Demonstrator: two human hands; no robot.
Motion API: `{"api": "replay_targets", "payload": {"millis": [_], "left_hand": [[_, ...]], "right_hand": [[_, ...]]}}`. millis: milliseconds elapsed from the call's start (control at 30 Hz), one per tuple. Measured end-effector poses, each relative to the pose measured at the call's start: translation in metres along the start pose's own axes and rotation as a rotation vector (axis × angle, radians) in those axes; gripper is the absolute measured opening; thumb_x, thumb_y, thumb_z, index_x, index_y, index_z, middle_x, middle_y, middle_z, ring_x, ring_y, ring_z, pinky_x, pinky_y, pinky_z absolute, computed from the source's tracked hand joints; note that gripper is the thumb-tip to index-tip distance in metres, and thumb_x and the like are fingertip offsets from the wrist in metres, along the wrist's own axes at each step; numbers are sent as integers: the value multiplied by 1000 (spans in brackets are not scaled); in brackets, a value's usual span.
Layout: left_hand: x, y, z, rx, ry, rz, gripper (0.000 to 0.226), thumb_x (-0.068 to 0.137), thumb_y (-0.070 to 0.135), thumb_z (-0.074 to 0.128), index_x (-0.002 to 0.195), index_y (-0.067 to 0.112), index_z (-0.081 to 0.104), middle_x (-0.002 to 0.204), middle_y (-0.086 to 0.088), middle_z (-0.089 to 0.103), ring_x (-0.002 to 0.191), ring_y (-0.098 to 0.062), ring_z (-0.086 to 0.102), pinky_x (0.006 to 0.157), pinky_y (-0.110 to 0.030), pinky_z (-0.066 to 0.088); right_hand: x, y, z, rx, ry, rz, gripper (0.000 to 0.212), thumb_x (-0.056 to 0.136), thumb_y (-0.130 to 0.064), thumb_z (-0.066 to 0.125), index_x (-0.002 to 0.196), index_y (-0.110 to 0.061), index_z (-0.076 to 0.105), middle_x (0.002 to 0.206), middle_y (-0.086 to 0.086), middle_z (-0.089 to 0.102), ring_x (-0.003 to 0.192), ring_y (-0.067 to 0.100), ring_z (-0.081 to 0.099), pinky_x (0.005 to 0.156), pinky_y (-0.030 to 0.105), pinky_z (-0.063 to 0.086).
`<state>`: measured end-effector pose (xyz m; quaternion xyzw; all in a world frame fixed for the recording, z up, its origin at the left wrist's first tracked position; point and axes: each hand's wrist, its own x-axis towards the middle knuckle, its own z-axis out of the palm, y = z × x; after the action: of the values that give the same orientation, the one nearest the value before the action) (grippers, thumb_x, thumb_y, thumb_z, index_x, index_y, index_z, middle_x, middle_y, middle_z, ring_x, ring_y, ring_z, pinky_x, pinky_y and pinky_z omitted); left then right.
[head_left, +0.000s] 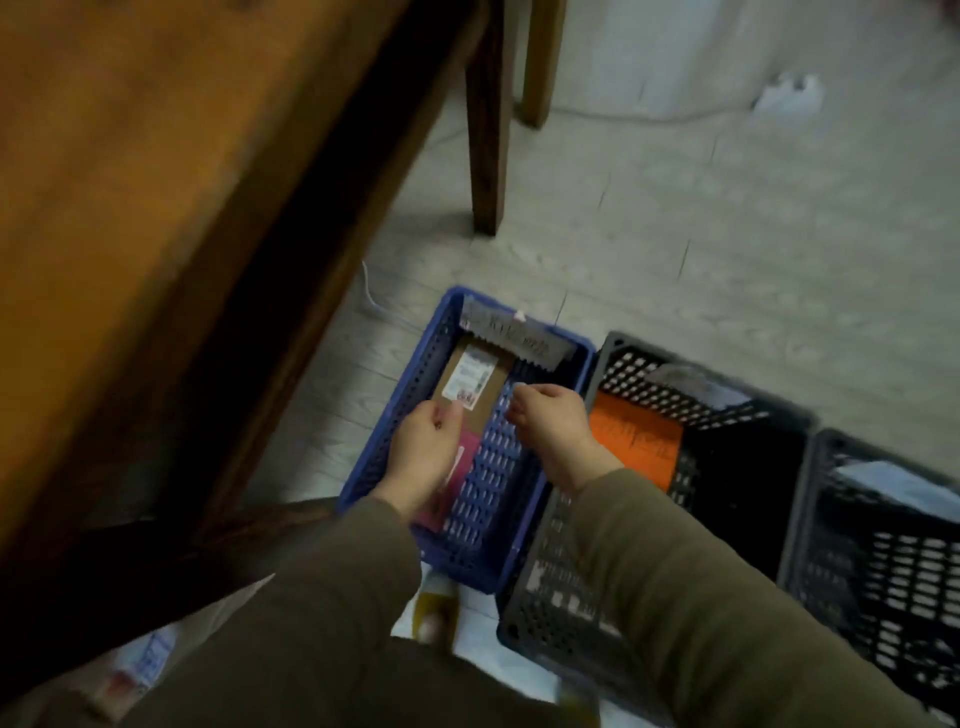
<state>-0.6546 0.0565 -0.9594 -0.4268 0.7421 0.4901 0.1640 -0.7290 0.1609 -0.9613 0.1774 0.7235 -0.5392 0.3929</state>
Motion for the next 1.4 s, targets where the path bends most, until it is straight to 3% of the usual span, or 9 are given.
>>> {"api": "replay_targets", "payload": {"millis": [100, 300, 433, 567, 633, 767, 867, 1033, 1400], "left_hand": [[-64, 55, -29, -122, 65, 85, 37, 97, 36, 42, 112, 5, 58, 107, -11, 63, 99, -26, 59, 86, -38, 47], [-210, 123, -80, -185, 288, 251, 31, 98, 34, 42, 107, 11, 61, 101, -5, 62, 93, -15, 56, 76, -25, 39], [-320, 140, -129, -220, 456, 278, 46, 96, 41, 42, 127, 10, 54, 121, -1, 59, 108, -16, 54, 82, -19, 35], [-427, 136, -182, -273, 684, 307, 47, 96, 40, 44, 130, 9, 52, 126, -2, 57, 102, -11, 52, 65, -7, 36], [-478, 122, -207, -319, 783, 327, 46, 95, 40, 45, 128, 9, 53, 127, -3, 57, 107, -11, 54, 76, -13, 39], [-576, 81, -249, -409, 1007, 368, 43, 94, 37, 49, 125, 8, 56, 121, -4, 62, 110, -15, 58, 80, -16, 39], [-644, 39, -275, -481, 1162, 375, 36, 94, 32, 50, 121, 10, 58, 115, -3, 64, 108, -14, 59, 74, -12, 41], [-737, -42, -323, -490, 1353, 341, 36, 94, 34, 51, 124, 14, 55, 106, 8, 59, 98, -5, 56, 71, -8, 40], [-856, -189, -430, -228, 1640, 265, 35, 93, 27, 53, 124, 11, 56, 110, 1, 62, 99, -9, 58, 76, -14, 40]], "right_hand": [[-67, -56, -23, 18, -15, -136, 12, 94, -21, 54, 97, -10, 57, 73, -1, 54, 67, 11, 51, 59, 24, 39], [-207, -129, -50, -58, -144, -402, 9, 88, -28, 61, 86, -21, 56, 93, 1, 63, 100, 20, 61, 95, 39, 48], [-313, -166, -50, -146, -290, -580, 30, 87, -33, 62, 110, -14, 58, 108, 6, 64, 105, 20, 61, 97, 39, 48], [-417, -191, -32, -209, -508, -674, 36, 87, -37, 61, 118, -18, 55, 107, -2, 62, 100, 14, 60, 87, 31, 50], [-467, -194, -17, -235, -604, -749, 27, 87, -38, 61, 109, -21, 58, 102, -5, 63, 95, 11, 61, 77, 26, 50], [-565, -182, 25, -269, -794, -896, 10, 85, -37, 63, 88, -28, 61, 103, 1, 66, 98, 18, 63, 87, 34, 51], [-640, -157, 63, -275, -964, -971, 7, 87, -30, 63, 89, -23, 63, 101, 4, 68, 93, 15, 64, 81, 29, 52], [-742, -108, 136, -328, -1136, -1051, 14, 85, -37, 63, 97, -30, 61, 108, -1, 65, 104, 15, 61, 92, 33, 49], [-884, -19, 273, -379, -1223, -1150, 11, 88, -33, 61, 97, -27, 61, 101, -9, 63, 105, 12, 59, 97, 34, 47]]}}
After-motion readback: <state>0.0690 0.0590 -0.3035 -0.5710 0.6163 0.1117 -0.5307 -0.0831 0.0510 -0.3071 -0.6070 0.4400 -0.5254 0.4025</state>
